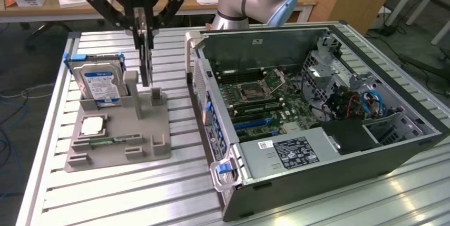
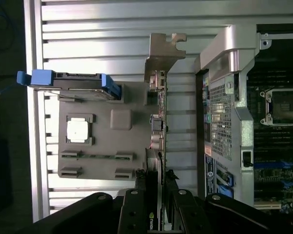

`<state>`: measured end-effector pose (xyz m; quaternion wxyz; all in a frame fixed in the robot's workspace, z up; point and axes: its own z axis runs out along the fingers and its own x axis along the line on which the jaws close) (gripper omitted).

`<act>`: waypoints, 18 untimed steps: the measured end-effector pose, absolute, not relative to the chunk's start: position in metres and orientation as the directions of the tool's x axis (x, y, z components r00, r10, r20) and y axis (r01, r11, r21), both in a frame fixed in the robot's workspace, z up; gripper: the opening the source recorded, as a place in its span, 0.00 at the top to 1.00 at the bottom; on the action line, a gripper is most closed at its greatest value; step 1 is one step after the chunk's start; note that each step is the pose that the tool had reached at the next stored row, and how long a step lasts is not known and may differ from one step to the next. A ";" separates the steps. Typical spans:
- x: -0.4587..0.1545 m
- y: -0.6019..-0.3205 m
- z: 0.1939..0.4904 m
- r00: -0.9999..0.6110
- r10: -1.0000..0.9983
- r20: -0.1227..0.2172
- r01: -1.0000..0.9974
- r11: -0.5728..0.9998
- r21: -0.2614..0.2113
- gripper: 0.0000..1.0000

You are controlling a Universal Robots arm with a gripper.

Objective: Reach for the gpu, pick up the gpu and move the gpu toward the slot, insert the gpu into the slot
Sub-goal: 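Pick up the gpu and move the gpu toward the slot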

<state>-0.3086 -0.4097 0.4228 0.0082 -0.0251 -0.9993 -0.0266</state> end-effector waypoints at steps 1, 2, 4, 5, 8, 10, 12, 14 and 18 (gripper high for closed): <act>-0.309 -0.410 0.427 -0.999 0.050 0.018 0.051 0.997 0.053 0.74; -0.309 -0.410 0.432 -0.999 0.050 0.018 0.051 0.997 0.053 0.74; -0.308 -0.410 0.439 -0.999 0.050 0.018 0.051 0.997 0.053 0.74; -0.307 -0.410 0.440 -0.999 0.049 0.018 0.050 0.997 0.053 0.74; -0.295 -0.410 0.441 -0.999 0.050 0.018 0.051 0.997 0.055 0.74; -0.287 -0.410 0.441 -0.999 0.050 0.018 0.051 0.997 0.056 0.74; -0.281 -0.410 0.441 -0.999 0.050 0.018 0.051 0.997 0.056 0.74; -0.273 -0.410 0.441 -0.999 0.050 0.019 0.051 0.997 0.056 0.74; -0.255 -0.410 0.441 -0.999 0.050 0.022 0.051 0.997 0.055 0.74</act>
